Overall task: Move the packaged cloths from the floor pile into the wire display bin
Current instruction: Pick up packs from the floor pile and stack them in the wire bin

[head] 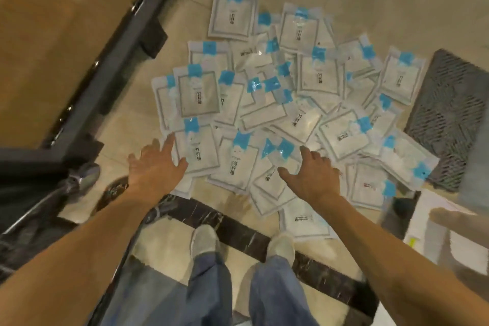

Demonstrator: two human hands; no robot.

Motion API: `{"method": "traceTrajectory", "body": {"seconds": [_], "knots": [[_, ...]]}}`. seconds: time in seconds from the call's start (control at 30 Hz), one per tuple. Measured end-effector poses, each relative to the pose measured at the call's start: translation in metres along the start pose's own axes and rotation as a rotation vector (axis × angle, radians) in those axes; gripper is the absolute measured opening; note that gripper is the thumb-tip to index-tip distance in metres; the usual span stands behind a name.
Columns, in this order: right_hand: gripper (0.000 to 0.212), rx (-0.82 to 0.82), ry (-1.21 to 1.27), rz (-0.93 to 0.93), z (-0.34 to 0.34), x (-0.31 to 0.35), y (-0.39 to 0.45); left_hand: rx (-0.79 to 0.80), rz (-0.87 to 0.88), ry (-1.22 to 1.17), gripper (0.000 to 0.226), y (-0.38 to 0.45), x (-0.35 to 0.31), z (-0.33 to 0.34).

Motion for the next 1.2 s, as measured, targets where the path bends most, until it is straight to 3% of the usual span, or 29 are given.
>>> {"method": "traceTrajectory", "body": {"seconds": [0.17, 0.4, 0.6, 0.73, 0.8, 0.9, 0.93, 1.07, 1.2], "knots": [[0.087, 0.025, -0.008, -0.001, 0.115, 0.012, 0.087, -0.003, -0.012, -0.01, 0.075, 0.093, -0.003, 0.099], [0.094, -0.064, 0.149, 0.111, 0.244, 0.024, 0.179, -0.025, -0.071, -0.152, 0.08, 0.206, -0.002, 0.211], [0.11, -0.24, 0.203, 0.265, 0.29, 0.032, 0.205, -0.003, -0.352, -0.499, 0.125, 0.255, 0.02, 0.259], [0.097, -0.284, 0.4, 0.337, 0.296, 0.028, 0.214, 0.027, -0.464, -0.727, 0.128, 0.263, 0.021, 0.264], [0.082, -0.27, 0.552, 0.351, 0.298, 0.022, 0.219, 0.051, -0.487, -0.84, 0.116, 0.262, 0.02, 0.266], [0.048, -0.22, 0.838, 0.322, 0.299, 0.013, 0.221, 0.043, -0.421, -0.988, 0.052, 0.255, 0.017, 0.271], [0.037, -0.21, 0.926, 0.308, 0.297, 0.011, 0.219, 0.033, -0.41, -1.067, 0.043, 0.251, 0.016, 0.272], [0.027, -0.149, 1.24, 0.249, 0.277, 0.004, 0.201, 0.034, -0.323, -1.321, 0.044, 0.229, 0.01, 0.258], [0.034, -0.095, 1.243, 0.145, 0.224, -0.006, 0.169, 0.059, -0.168, -1.404, 0.039, 0.184, 0.004, 0.203]]}}
Point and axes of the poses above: each hand's wrist, its own y-axis towards the middle knuckle, its own z-axis out of the palm, x = y × z, the point moved 6 cm from there along y, towards the middle knuckle, and after that the axes turned 3 degrees about -z, right-handed, at the moved point
